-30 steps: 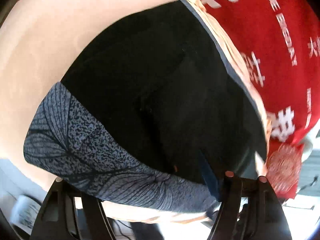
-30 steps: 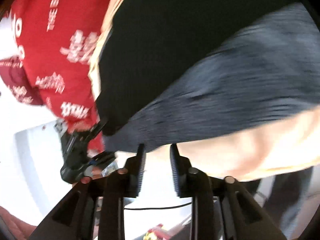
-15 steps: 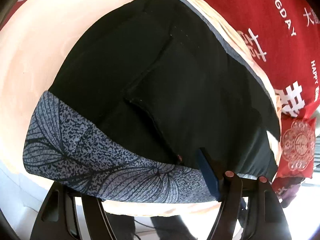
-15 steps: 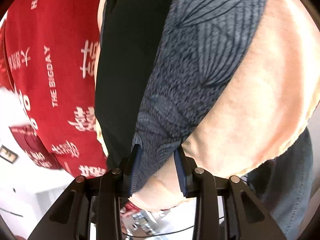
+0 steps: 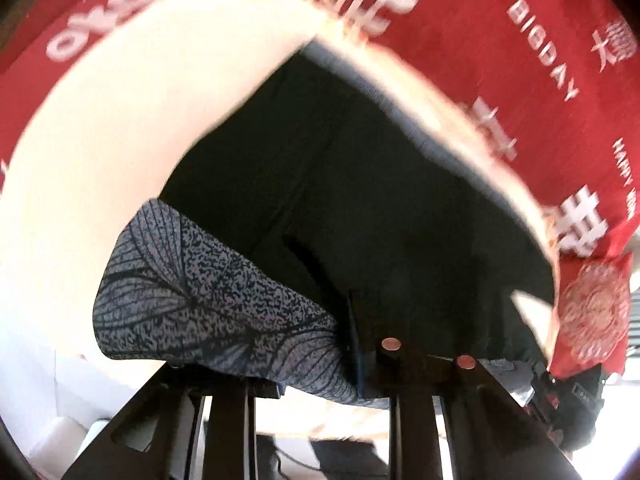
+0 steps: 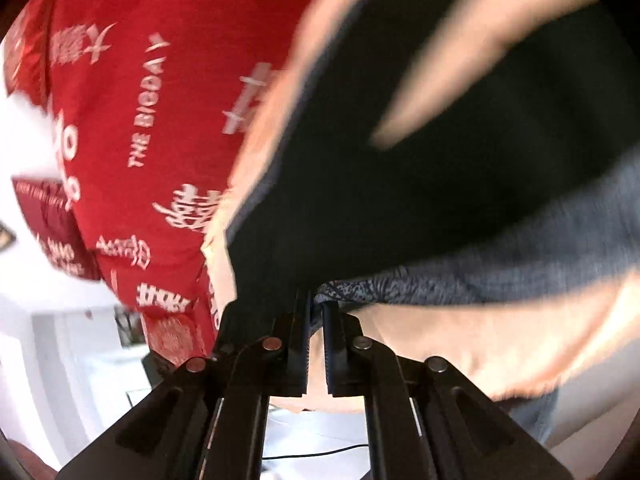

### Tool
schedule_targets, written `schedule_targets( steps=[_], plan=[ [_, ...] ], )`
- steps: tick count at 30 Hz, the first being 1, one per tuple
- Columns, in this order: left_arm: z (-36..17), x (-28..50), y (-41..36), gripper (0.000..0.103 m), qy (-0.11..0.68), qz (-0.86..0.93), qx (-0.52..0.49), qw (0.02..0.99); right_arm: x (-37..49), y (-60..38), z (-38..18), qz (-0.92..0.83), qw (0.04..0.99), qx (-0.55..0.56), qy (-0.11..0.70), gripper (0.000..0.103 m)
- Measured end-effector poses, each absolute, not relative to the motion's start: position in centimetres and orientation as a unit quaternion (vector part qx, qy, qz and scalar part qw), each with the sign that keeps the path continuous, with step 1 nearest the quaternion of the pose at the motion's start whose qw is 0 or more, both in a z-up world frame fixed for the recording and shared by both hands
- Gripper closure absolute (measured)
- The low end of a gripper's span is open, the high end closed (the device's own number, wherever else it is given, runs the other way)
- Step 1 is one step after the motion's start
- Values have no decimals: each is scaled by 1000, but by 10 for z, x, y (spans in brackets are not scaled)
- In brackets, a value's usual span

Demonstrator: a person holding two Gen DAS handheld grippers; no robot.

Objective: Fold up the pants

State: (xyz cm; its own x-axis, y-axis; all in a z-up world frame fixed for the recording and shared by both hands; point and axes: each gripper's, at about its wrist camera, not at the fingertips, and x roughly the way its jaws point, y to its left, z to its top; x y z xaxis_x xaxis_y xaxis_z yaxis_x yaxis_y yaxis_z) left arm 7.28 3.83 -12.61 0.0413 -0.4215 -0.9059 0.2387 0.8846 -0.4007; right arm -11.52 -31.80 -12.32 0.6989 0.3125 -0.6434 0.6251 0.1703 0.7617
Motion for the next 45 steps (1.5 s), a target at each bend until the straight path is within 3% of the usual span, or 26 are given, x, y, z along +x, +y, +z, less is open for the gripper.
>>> schedule_targets(
  steps=[6,11,16,20,22,23,24,25,29,34,36,37,41,45],
  plan=[
    [-100,137,-33,78,602,-240,-70,758,-27,-394,-109,-90,711,566,409,97],
    [-137,197,-86,77,589,-193,-17,785,52,-439,-140,-83,728,503,458,97],
    [-195,232,-118,60,595,-135,17,792,112,-462,-198,-95,725,429,530,96],
    [-196,243,-130,56,598,-121,37,792,123,-468,-216,-99,715,421,548,97],
    [-180,246,-123,54,596,-125,33,792,125,-466,-205,-101,712,414,558,91],
    [-170,247,-117,48,589,-121,36,798,124,-462,-192,-99,723,400,555,77],
    [-158,246,-112,31,578,-110,44,808,124,-458,-176,-97,737,384,548,65],
    [-143,244,-105,24,554,-94,58,825,123,-453,-162,-92,752,370,538,65],
    [-133,233,-99,24,538,-95,111,830,123,-423,-137,-38,769,359,528,65],
    [-196,217,-126,24,569,-84,170,800,154,-388,-188,-16,747,320,583,65],
    [-211,214,-130,19,563,-64,176,805,156,-401,-201,-27,748,324,579,75],
    [-210,214,-130,17,552,-53,170,814,156,-404,-198,-34,754,326,569,75],
    [-197,206,-124,17,577,-58,174,796,130,-452,-169,-109,758,366,528,70],
    [-172,176,-125,17,574,-80,207,788,81,-474,-141,-120,759,396,502,55]
  ],
)
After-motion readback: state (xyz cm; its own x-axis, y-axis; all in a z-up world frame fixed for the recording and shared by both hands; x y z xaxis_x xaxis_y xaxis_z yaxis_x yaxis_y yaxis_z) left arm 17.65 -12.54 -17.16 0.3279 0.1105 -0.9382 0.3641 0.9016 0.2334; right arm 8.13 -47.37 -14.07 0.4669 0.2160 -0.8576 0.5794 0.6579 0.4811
